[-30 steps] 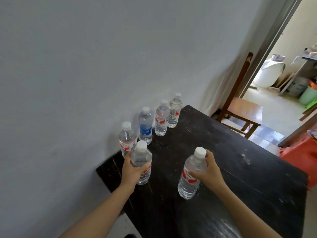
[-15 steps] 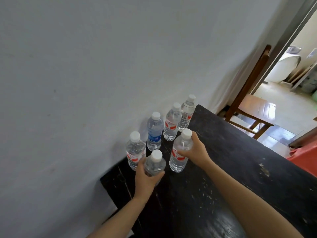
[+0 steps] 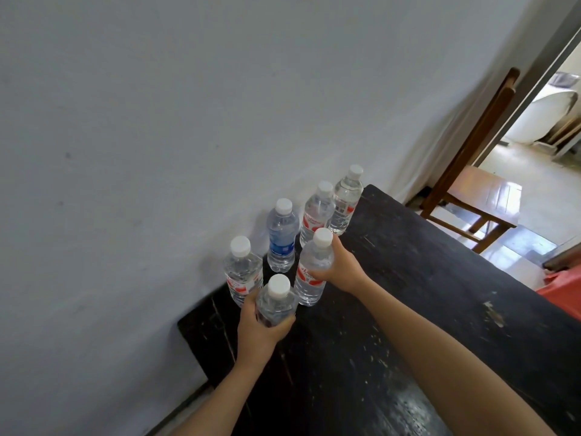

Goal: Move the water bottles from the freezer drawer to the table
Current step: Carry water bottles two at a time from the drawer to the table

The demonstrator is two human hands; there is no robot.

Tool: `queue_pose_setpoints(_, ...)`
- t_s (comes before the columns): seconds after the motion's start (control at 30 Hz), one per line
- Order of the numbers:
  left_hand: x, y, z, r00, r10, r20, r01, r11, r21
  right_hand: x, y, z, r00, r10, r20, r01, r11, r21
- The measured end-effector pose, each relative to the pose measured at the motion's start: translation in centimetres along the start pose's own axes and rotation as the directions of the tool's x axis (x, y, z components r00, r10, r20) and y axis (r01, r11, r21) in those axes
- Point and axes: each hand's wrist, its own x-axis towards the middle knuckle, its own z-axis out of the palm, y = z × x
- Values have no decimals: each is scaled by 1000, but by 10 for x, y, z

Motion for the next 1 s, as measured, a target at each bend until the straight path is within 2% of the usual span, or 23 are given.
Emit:
queue_pose_setpoints(0.27, -2, 4, 1, 999, -28, 20, 28, 1000, 2, -1, 5, 2, 998, 43, 35, -41, 998, -44)
queue_pose_setpoints(0.37, -3, 6, 1, 999, -29, 32, 28, 999, 26, -9, 10, 5, 997, 80, -17, -81, 994, -68)
queue_pose_setpoints(0.47, -7, 8, -3, 997, -56, 57, 49, 993, 111, -31, 21, 8, 989, 134, -60, -139, 987, -87)
queue_pose_setpoints(0.6, -12, -6, -26, 974, -211, 88, 182, 949, 259, -59, 38, 3, 982, 167, -86, -177, 974, -138)
queue_pose_setpoints(0.73, -25, -13, -51, 965, -263, 25, 236, 902, 363, -86, 47, -1, 979, 163, -121, -181, 970, -161)
queue_pose_setpoints(0.87, -32, -7, -74, 976, -213, -48, 213, 881, 423, -110, 54, 3, 979, 158, -128, -183, 959, -215)
queue_pose_setpoints(1.0, -37, 10, -95, 992, -124, -30, 122, 854, 505, -132, 52, 6, 984, 123, -132, -161, 927, -340)
